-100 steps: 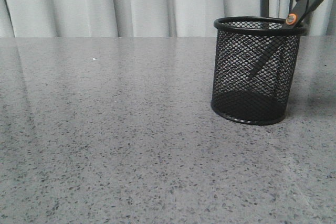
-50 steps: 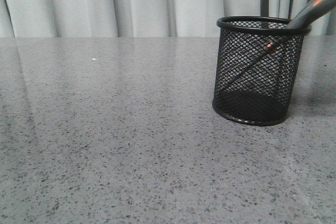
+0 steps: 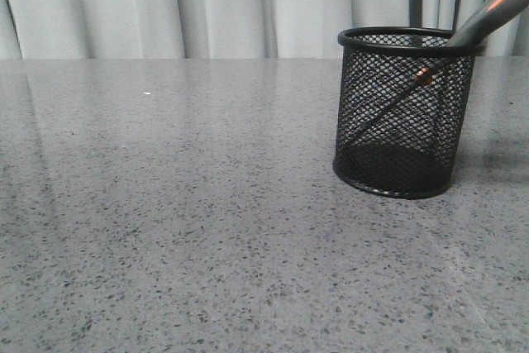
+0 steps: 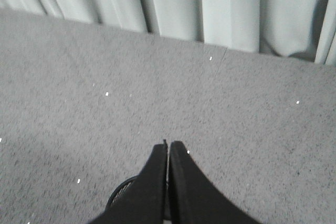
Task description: Put scissors into bucket
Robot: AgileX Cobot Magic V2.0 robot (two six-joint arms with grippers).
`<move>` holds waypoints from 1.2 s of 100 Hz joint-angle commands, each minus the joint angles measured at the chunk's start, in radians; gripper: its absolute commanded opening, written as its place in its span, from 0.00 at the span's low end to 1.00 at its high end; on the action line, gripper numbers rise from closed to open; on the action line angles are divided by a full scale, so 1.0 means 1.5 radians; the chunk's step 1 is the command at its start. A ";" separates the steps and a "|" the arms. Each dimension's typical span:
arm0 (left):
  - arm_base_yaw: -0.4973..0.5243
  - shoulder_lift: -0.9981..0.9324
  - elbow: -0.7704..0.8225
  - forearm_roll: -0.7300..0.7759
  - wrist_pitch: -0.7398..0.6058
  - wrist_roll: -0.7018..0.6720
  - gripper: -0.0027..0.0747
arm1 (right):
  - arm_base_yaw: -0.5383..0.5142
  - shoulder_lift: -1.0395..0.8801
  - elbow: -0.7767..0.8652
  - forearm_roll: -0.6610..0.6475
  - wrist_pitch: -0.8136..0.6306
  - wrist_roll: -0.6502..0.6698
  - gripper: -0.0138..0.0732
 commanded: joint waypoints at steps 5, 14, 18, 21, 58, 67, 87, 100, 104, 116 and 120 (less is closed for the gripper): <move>-0.001 -0.027 -0.016 0.021 -0.018 -0.089 0.01 | 0.000 -0.090 0.102 0.016 -0.180 0.000 0.08; -0.001 -0.054 -0.007 0.021 -0.013 -0.156 0.01 | 0.000 -0.151 0.178 0.015 -0.239 0.000 0.08; -0.001 -0.069 0.002 0.021 -0.016 -0.181 0.01 | 0.000 -0.179 0.208 0.015 -0.254 0.000 0.08; -0.001 -0.087 0.016 0.021 -0.025 -0.196 0.01 | 0.000 -0.196 0.227 0.015 -0.268 0.000 0.08; -0.001 -0.367 0.520 0.000 -0.357 -0.390 0.01 | 0.000 -0.416 0.433 0.015 -0.317 0.000 0.08; -0.001 -0.437 0.650 0.008 -0.454 -0.468 0.01 | 0.000 -0.473 0.481 0.015 -0.317 0.000 0.08; -0.001 -0.579 0.882 0.016 -0.583 -0.581 0.01 | 0.000 -0.581 0.573 0.015 -0.309 0.000 0.08; -0.001 -0.649 0.969 0.016 -0.666 -0.592 0.01 | 0.000 -0.624 0.614 0.015 -0.297 0.000 0.08; -0.001 -0.663 0.984 0.012 -0.671 -0.592 0.01 | 0.000 -0.630 0.626 0.015 -0.296 0.000 0.08; -0.001 -0.672 1.017 -0.024 -0.671 -0.592 0.01 | 0.000 -0.630 0.643 0.020 -0.316 0.000 0.08; -0.001 -0.672 1.023 -0.035 -0.671 -0.592 0.01 | 0.000 -0.630 0.643 0.020 -0.317 0.000 0.08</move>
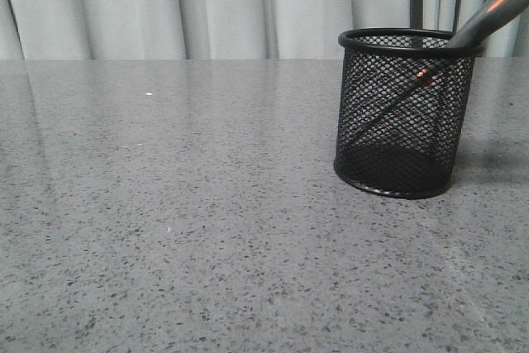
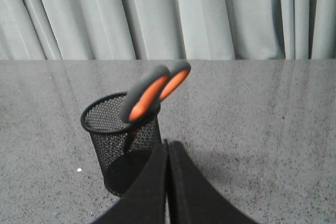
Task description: Put scissors into bucket
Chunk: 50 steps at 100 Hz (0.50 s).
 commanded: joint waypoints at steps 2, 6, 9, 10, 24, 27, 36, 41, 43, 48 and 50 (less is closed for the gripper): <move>-0.001 0.006 0.002 -0.016 -0.049 -0.009 0.01 | 0.000 -0.003 -0.011 0.005 -0.064 0.000 0.08; -0.001 0.006 0.007 -0.016 -0.049 -0.009 0.01 | 0.000 -0.003 -0.011 0.005 -0.064 0.000 0.08; -0.001 0.006 0.008 -0.016 -0.051 -0.009 0.01 | 0.000 -0.003 -0.011 0.005 -0.061 0.000 0.08; -0.001 0.006 0.008 -0.016 -0.051 -0.009 0.01 | 0.000 -0.003 -0.011 0.005 -0.061 0.000 0.08; -0.001 0.006 0.009 -0.086 -0.058 -0.009 0.01 | 0.000 -0.003 -0.011 0.005 -0.061 0.000 0.08; -0.001 0.006 0.009 -0.111 -0.059 -0.009 0.01 | 0.000 -0.003 -0.011 0.005 -0.061 0.000 0.08; -0.001 0.006 0.009 -0.204 -0.059 -0.009 0.01 | 0.000 -0.003 -0.011 0.005 -0.061 0.000 0.08; -0.001 0.006 0.009 -0.216 -0.058 -0.009 0.01 | 0.000 -0.003 -0.011 0.005 -0.061 0.000 0.08; -0.001 0.006 0.009 -0.214 -0.058 -0.009 0.01 | 0.000 -0.003 -0.011 0.005 -0.061 0.000 0.08; -0.001 0.006 0.009 -0.173 -0.062 -0.006 0.01 | 0.000 -0.003 -0.011 0.005 -0.061 0.000 0.08; -0.001 0.006 0.009 -0.149 -0.063 -0.006 0.01 | 0.000 -0.003 -0.011 0.005 -0.061 0.000 0.08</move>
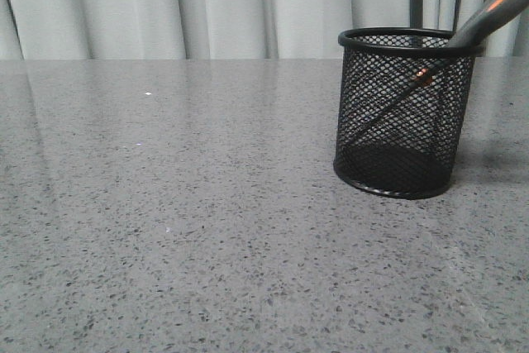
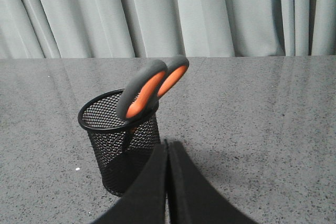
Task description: Put scissors into bucket
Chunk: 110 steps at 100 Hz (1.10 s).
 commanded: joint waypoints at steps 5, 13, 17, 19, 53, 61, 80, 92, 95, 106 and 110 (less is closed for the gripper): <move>-0.001 0.007 -0.017 0.076 -0.053 -0.004 0.01 | 0.000 -0.003 -0.015 0.005 -0.056 0.000 0.08; -0.001 0.007 -0.017 0.104 -0.051 -0.004 0.01 | 0.000 -0.003 -0.015 0.005 -0.056 0.000 0.08; -0.001 0.007 -0.017 0.106 -0.051 -0.004 0.01 | 0.000 -0.003 -0.015 0.005 -0.056 0.000 0.08; -0.001 0.007 -0.017 0.106 -0.051 -0.004 0.01 | 0.000 -0.003 -0.015 0.005 -0.056 0.000 0.08; -0.001 0.007 -0.017 0.106 -0.051 -0.004 0.01 | 0.000 -0.003 -0.015 0.005 -0.056 0.000 0.08; -0.001 0.007 -0.017 0.106 -0.051 -0.004 0.01 | 0.000 -0.003 -0.015 0.005 -0.056 0.000 0.08; -0.001 0.007 -0.017 0.163 -0.043 -0.003 0.01 | 0.000 -0.003 -0.015 0.005 -0.056 0.000 0.08; -0.001 0.007 -0.017 0.150 -0.053 -0.003 0.01 | 0.000 -0.003 -0.015 0.005 -0.056 0.000 0.08; 0.001 0.007 -0.017 0.139 -0.053 -0.003 0.01 | 0.000 -0.003 -0.015 0.005 -0.056 0.000 0.08; 0.038 0.008 -0.017 0.100 -0.054 0.046 0.01 | 0.000 -0.003 -0.015 0.005 -0.056 0.000 0.08; 0.066 0.008 -0.017 0.079 -0.061 0.080 0.01 | 0.000 -0.003 -0.015 0.005 -0.056 0.000 0.08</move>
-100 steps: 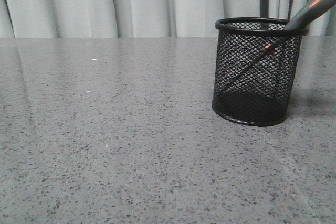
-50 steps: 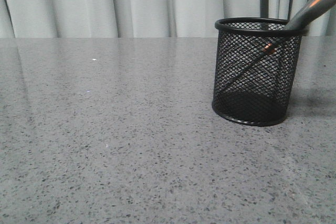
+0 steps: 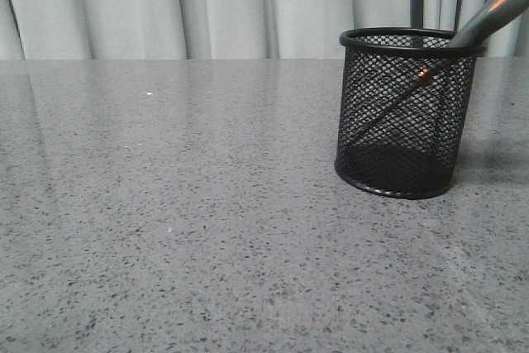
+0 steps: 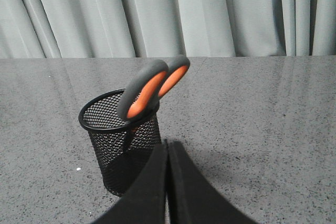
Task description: Put scissors into bucket
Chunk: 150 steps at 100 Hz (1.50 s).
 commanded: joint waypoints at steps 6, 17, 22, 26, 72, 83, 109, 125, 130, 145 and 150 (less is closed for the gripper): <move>0.092 0.009 -0.017 -0.079 -0.067 0.116 0.01 | 0.000 -0.003 -0.015 0.005 -0.056 0.000 0.08; 0.230 0.009 -0.014 -0.190 -0.104 0.212 0.01 | 0.000 -0.003 -0.015 0.005 -0.056 0.000 0.08; 0.311 0.009 -0.010 -0.244 -0.127 0.249 0.01 | 0.000 -0.003 -0.015 0.005 -0.056 0.000 0.08; 0.364 0.009 -0.005 -0.294 -0.150 0.279 0.01 | 0.000 -0.003 -0.015 0.005 -0.056 0.000 0.08; 0.808 0.005 0.060 -0.501 -0.204 0.292 0.01 | 0.000 -0.003 -0.015 0.005 -0.056 0.000 0.08; 0.807 -0.023 0.107 -0.480 -0.204 0.292 0.01 | 0.000 -0.003 -0.015 0.005 -0.056 0.000 0.08; 0.807 -0.078 0.189 -0.436 -0.219 0.292 0.01 | 0.000 -0.003 -0.015 0.005 -0.056 0.000 0.08; 0.807 -0.085 0.190 -0.421 -0.204 0.292 0.01 | 0.000 -0.003 -0.015 0.005 -0.056 0.000 0.08; 0.807 -0.085 0.190 -0.423 -0.187 0.292 0.01 | 0.000 -0.003 -0.015 0.005 -0.056 0.000 0.08; 0.807 -0.085 0.189 -0.463 -0.157 0.292 0.01 | 0.000 -0.003 -0.015 0.005 -0.056 0.000 0.08; 0.807 -0.085 0.189 -0.482 -0.158 0.292 0.01 | 0.000 -0.003 -0.015 0.005 -0.056 0.000 0.08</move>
